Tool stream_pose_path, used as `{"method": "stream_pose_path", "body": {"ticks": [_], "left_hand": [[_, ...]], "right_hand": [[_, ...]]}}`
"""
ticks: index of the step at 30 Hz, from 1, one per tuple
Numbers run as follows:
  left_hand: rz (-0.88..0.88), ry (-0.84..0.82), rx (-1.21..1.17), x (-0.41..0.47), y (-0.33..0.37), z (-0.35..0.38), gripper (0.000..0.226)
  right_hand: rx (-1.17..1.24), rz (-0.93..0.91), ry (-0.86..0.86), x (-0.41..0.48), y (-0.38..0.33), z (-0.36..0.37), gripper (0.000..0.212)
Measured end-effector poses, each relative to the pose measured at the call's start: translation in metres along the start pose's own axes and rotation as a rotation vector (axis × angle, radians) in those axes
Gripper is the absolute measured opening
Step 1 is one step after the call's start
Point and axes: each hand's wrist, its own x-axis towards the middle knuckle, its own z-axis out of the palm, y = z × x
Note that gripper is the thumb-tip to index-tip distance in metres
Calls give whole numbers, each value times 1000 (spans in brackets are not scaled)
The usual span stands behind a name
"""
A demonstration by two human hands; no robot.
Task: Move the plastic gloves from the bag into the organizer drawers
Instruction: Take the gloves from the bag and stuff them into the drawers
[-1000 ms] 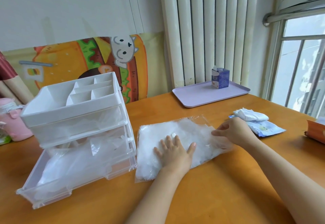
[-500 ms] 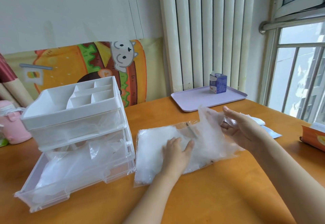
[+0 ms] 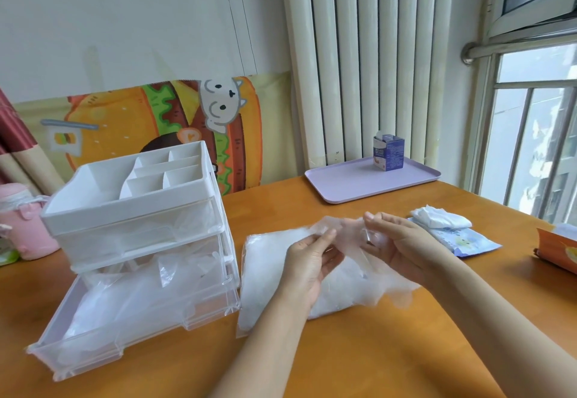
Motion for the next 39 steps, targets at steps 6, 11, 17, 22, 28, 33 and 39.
{"method": "stream_pose_path", "body": {"ticks": [6,11,17,22,28,33,39], "left_hand": [[63,87,-20,-1,12,-8,8],[101,-142,410,-8,7,-4,89],[246,-199,506,-3,9,-6,80],[236,-189,368,-4,13,-6,111],[304,-10,298,-5,18,-3,24],[484,179,703,3,22,-20,35],[566,125,1110,-1,13,-26,39]], "right_hand": [[101,-92,36,1,-8,-6,19],[213,-75,69,0,-9,-7,19],[277,-40,51,1,-14,-18,56],[251,123,-25,-7,-19,-16,33],[68,57,75,-10,-25,-13,28],[-780,-72,518,5,-16,-43,29],[-1196,-336,404,-2,-8,-22,57]]}}
